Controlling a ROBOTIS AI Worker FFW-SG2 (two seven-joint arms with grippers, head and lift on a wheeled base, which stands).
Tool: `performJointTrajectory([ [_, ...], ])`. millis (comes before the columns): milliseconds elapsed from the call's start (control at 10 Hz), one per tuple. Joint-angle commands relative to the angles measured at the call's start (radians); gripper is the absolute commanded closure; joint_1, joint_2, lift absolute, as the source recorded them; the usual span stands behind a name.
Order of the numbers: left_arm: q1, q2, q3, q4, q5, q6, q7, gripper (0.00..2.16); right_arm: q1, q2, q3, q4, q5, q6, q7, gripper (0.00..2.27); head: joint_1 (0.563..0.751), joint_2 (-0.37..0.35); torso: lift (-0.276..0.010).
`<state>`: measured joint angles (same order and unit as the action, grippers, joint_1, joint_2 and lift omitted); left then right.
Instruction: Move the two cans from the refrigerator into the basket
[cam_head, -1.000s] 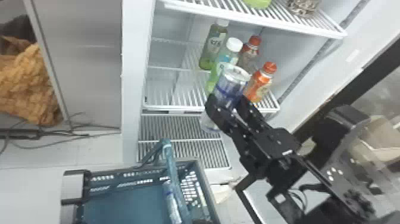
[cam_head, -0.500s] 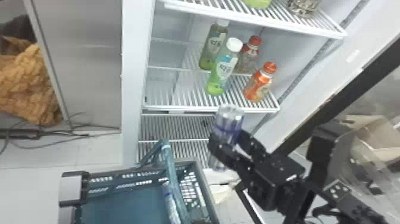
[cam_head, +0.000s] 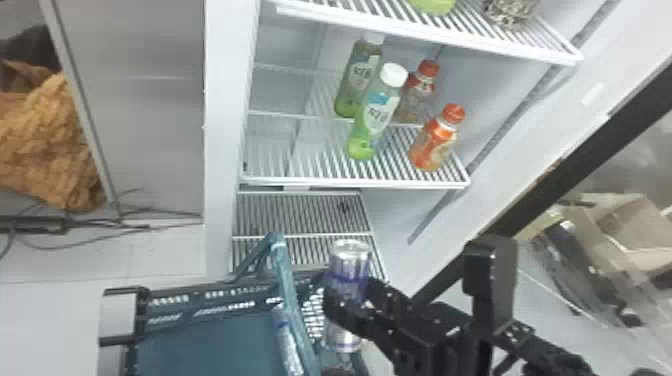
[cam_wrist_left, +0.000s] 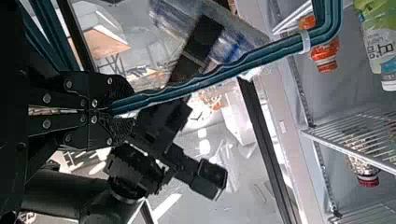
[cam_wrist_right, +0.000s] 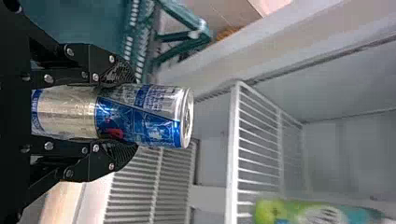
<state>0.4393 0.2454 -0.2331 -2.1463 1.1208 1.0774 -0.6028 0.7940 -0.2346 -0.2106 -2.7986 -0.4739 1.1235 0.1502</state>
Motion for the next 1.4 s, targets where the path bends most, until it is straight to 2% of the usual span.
performJointTrajectory([
  [0, 0.000, 0.000, 0.000, 0.000, 0.000, 0.002, 0.000, 1.21, -0.026, -0.002, 0.021, 0.024, -0.021, 0.035, 0.005, 0.83, 0.695, -0.350, -0.276],
  [300, 0.000, 0.000, -0.002, 0.000, 0.000, 0.002, 0.000, 1.21, -0.070, -0.009, 0.077, 0.093, -0.053, 0.040, 0.012, 0.83, 0.695, -0.350, -0.276],
  [800, 0.000, -0.001, -0.002, 0.000, 0.000, 0.005, 0.000, 1.21, -0.085, -0.011, 0.085, 0.115, -0.055, 0.082, 0.012, 0.80, 0.695, -0.350, -0.276],
  [1000, 0.000, -0.001, -0.002, 0.000, 0.000, 0.005, 0.000, 1.21, -0.085, -0.011, 0.085, 0.107, -0.055, 0.079, 0.014, 0.47, 0.695, -0.350, -0.276],
  [1300, 0.000, -0.003, -0.002, 0.000, -0.002, 0.005, 0.000, 1.21, -0.068, -0.011, 0.085, 0.083, -0.009, -0.002, 0.017, 0.50, 0.695, -0.350, -0.276],
])
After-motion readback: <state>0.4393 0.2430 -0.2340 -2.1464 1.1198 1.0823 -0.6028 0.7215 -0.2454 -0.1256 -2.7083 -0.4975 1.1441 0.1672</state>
